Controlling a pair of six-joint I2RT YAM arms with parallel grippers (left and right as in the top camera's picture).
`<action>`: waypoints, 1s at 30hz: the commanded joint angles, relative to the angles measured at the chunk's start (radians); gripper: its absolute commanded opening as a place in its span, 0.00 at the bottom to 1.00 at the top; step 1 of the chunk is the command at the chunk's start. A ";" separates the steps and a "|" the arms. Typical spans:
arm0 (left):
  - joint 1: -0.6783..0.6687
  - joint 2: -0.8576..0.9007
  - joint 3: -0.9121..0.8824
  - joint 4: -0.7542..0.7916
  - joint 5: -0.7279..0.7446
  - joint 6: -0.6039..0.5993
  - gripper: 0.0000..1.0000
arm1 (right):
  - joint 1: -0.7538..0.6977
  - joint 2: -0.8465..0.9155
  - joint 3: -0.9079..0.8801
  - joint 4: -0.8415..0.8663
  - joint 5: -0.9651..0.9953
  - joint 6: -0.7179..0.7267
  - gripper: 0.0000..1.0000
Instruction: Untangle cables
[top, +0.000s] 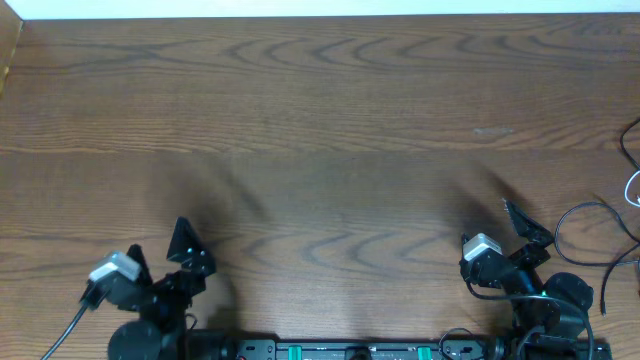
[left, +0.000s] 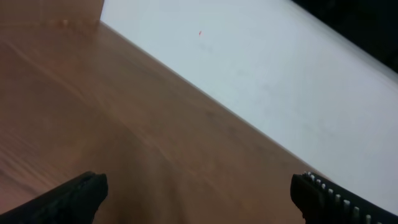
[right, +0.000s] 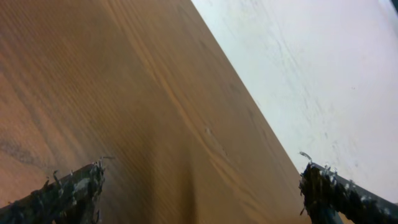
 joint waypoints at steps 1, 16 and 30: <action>0.001 0.006 -0.084 0.069 -0.031 0.024 1.00 | 0.006 -0.006 -0.006 0.000 -0.003 0.018 0.99; 0.000 0.006 -0.541 0.605 0.006 0.030 1.00 | 0.006 -0.006 -0.006 0.000 -0.003 0.018 0.99; 0.000 0.025 -0.537 0.565 0.044 0.183 1.00 | 0.006 -0.006 -0.006 0.000 -0.003 0.018 0.99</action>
